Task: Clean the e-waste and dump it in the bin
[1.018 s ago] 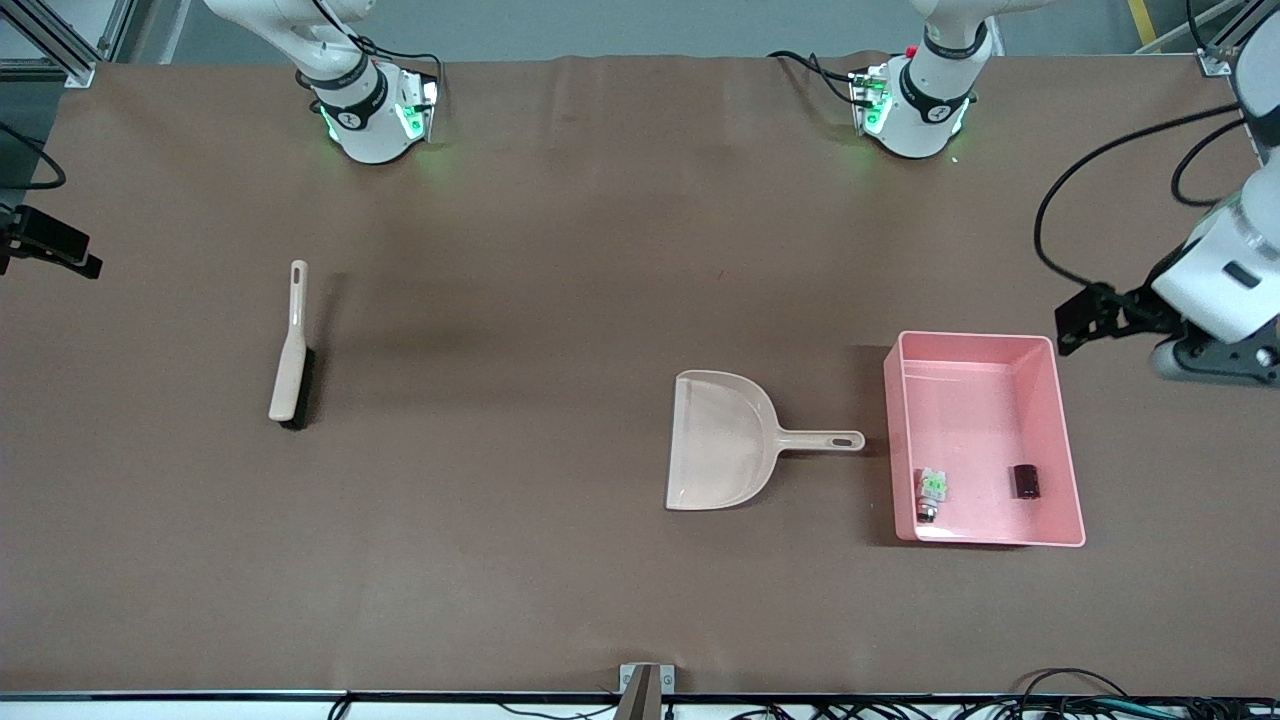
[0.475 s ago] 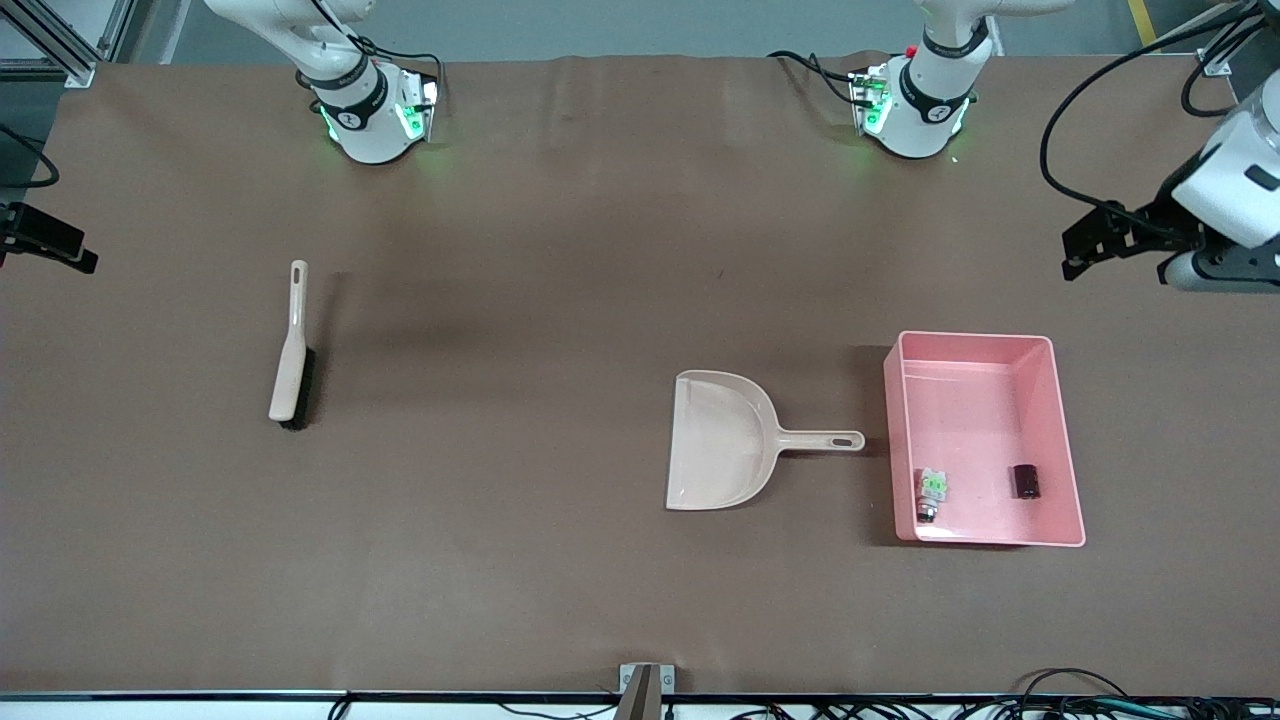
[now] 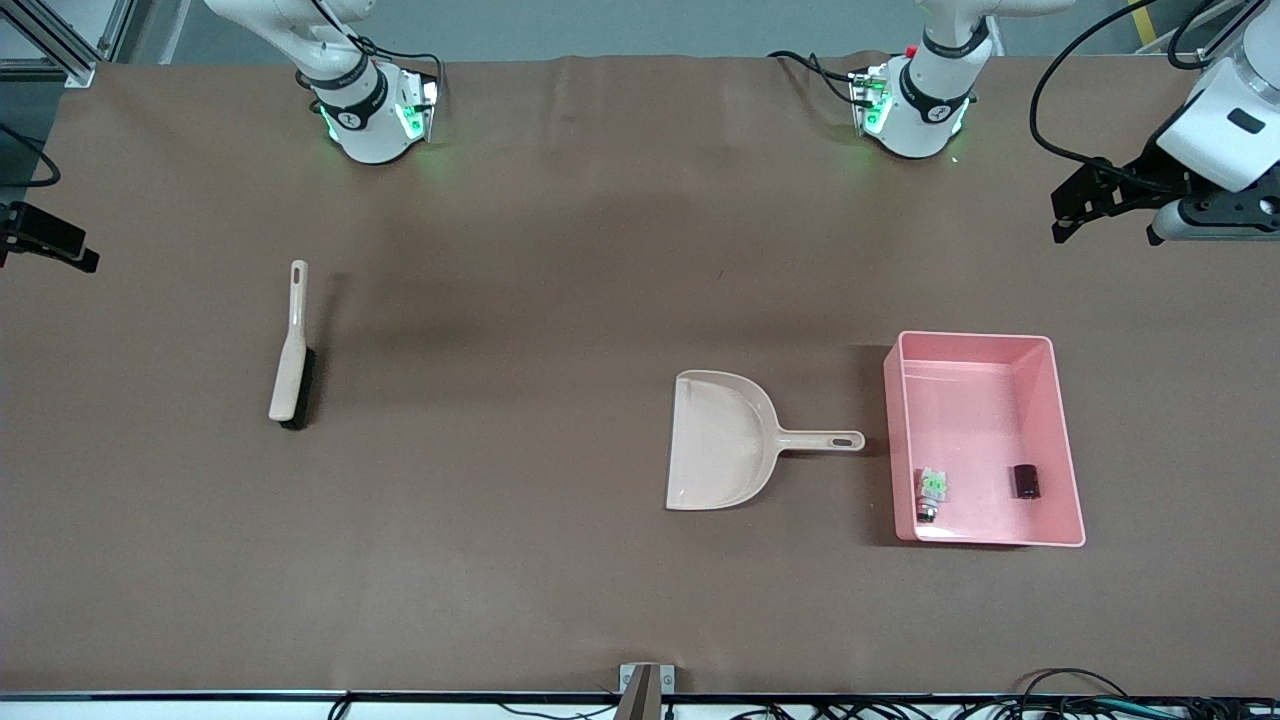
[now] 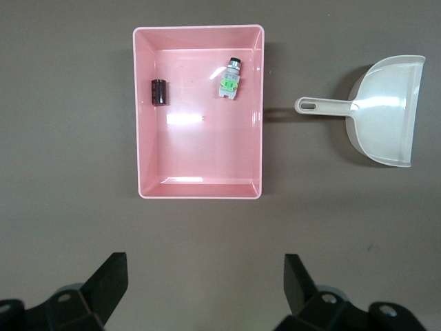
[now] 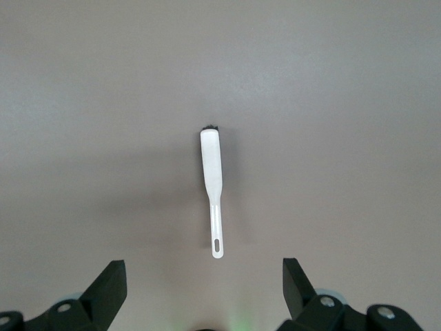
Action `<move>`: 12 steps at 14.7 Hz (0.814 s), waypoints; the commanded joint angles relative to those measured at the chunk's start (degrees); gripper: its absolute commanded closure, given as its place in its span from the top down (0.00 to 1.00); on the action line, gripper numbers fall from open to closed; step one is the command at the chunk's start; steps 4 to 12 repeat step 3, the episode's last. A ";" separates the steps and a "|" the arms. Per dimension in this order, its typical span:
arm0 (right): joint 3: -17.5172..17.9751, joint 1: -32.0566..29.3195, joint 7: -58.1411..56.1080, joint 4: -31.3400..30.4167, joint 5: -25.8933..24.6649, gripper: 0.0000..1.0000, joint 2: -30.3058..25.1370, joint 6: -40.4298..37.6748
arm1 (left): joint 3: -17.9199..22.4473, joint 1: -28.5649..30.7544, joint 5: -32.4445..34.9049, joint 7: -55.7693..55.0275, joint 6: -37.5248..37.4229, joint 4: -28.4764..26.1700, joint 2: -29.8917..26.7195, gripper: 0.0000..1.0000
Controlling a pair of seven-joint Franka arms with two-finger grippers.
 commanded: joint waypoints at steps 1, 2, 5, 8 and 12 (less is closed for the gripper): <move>0.16 -0.34 0.02 0.48 0.82 1.00 -0.08 -0.78 | 0.77 -0.81 -0.68 -0.32 1.09 -1.25 -1.07 1.00; 0.16 -0.34 0.02 0.48 0.82 1.00 -0.08 -0.69 | 0.77 -0.90 -0.77 -0.32 1.09 -1.25 -0.99 1.00; 0.16 -0.34 0.02 0.57 0.82 1.00 -0.08 -0.69 | 0.77 -0.81 -0.77 -0.32 1.09 -1.25 -0.98 1.00; 0.16 -0.34 0.02 0.57 0.82 1.00 -0.08 -0.69 | 0.77 -0.81 -0.77 -0.32 1.09 -1.25 -0.98 1.00; 0.16 -0.34 0.02 0.57 0.82 1.00 -0.08 -0.69 | 0.77 -0.81 -0.77 -0.32 1.09 -1.25 -0.98 1.00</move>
